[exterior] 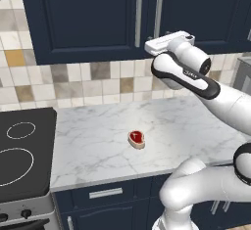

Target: Retrieve the tupperware from the cabinet, then place the raw meat into the tupperware to avoid contamination.

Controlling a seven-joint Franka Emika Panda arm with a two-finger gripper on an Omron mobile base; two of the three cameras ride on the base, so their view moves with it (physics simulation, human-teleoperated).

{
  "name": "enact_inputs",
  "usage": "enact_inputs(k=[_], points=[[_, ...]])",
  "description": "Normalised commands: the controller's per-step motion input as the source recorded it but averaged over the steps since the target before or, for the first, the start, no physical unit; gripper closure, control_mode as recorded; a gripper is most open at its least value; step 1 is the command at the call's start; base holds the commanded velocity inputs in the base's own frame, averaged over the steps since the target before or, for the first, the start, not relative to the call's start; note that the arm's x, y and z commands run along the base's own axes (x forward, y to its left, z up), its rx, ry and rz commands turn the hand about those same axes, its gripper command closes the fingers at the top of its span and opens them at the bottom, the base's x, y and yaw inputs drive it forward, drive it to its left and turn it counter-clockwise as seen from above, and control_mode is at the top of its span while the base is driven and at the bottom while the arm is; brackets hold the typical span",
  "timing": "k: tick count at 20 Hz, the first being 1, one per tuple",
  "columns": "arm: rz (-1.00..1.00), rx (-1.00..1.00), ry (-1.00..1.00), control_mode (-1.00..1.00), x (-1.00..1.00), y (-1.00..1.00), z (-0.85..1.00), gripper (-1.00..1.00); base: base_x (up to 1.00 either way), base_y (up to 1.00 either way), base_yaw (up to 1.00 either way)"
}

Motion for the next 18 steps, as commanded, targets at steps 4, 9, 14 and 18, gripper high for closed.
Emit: enact_inputs(k=[4, 9, 14, 18], points=[[0.0, 0.0, 0.0, -1.0, 0.32, 0.0, -0.06, -1.0, 0.0, 0.0, 0.0], [0.0, 0.0, 0.0, -1.0, 0.33, 0.0, -0.06, -1.0, 0.0, 0.0, 0.0], [-0.01, 0.0, 0.0, -1.0, 0.29, 0.01, -0.07, 1.0, 0.0, 0.0, 0.0], [-0.04, 0.0, 0.0, -1.0, 0.26, 0.12, -0.07, 1.0, 0.0, 0.0, 0.0]])
